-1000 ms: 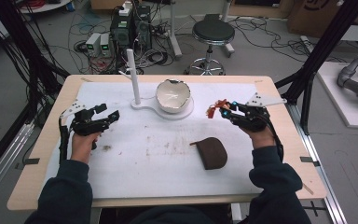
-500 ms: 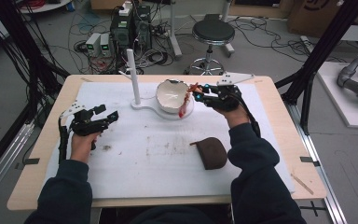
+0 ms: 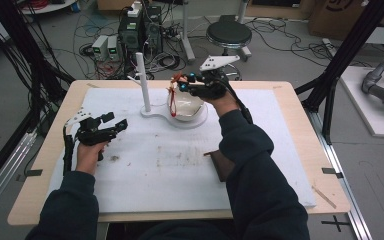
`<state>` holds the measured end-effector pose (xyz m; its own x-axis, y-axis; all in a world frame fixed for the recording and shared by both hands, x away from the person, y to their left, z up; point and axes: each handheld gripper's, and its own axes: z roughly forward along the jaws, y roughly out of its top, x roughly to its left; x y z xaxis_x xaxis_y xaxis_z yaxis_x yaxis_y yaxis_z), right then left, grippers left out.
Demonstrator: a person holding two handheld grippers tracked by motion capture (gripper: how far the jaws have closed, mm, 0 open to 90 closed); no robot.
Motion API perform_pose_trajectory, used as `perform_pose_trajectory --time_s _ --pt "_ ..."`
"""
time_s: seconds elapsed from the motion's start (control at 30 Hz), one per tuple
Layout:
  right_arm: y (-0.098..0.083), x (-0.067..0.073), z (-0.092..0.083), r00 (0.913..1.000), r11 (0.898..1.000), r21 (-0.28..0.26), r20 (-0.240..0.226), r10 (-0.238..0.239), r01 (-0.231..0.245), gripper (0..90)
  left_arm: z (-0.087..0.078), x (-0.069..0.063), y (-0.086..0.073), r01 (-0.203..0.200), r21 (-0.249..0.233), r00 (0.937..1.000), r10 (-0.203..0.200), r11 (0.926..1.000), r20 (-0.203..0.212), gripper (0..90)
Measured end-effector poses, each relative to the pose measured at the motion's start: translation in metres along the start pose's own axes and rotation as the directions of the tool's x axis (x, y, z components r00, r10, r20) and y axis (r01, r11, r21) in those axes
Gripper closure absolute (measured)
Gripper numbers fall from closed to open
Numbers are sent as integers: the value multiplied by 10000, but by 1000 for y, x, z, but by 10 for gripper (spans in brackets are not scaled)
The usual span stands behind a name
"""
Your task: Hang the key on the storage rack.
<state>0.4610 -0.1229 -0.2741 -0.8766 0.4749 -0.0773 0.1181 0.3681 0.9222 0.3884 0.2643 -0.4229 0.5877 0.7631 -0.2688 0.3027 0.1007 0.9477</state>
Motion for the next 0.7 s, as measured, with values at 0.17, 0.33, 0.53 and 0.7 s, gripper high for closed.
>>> perform_pose_trajectory --time_s 0.17,0.33,0.53,0.7 --pt "20 2 22 9996 9999 -78 -268 -104 102 679 0 0 0 15 -26 10000 -15 10000 -38 206" --pt "40 7 41 9980 9993 -174 -526 -351 343 679 -1 0 0 6 -71 10000 -6 10000 -20 206" --pt "60 13 63 9961 9985 66 -706 -534 540 678 -1 1 1 38 -140 10000 -38 9999 -22 206" --pt "67 13 80 9980 9972 477 -281 -561 574 679 -1 1 1 42 -146 10000 -42 9999 -6 206"
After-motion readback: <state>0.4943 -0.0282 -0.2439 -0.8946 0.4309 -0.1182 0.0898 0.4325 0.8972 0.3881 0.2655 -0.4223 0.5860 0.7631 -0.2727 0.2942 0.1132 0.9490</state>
